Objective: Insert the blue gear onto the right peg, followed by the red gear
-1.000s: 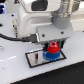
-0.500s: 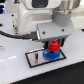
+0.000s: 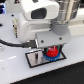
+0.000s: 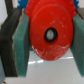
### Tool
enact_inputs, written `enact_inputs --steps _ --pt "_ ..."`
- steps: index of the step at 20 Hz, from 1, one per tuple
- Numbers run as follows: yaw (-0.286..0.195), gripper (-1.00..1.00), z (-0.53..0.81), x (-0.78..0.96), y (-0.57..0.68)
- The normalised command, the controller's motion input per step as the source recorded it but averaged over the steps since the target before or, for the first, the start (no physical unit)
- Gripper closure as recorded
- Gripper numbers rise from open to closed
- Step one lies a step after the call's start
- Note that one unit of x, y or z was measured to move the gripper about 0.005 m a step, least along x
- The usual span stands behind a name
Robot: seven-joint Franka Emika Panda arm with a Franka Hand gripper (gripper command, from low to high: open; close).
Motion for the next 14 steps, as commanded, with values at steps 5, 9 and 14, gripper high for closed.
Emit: enact_inputs --steps 5,9,14 --pt "0.000 -1.00 -0.02 0.07 -0.01" --pt "0.000 -1.00 0.13 0.02 0.03" --pt "0.000 -1.00 0.59 0.00 0.13"
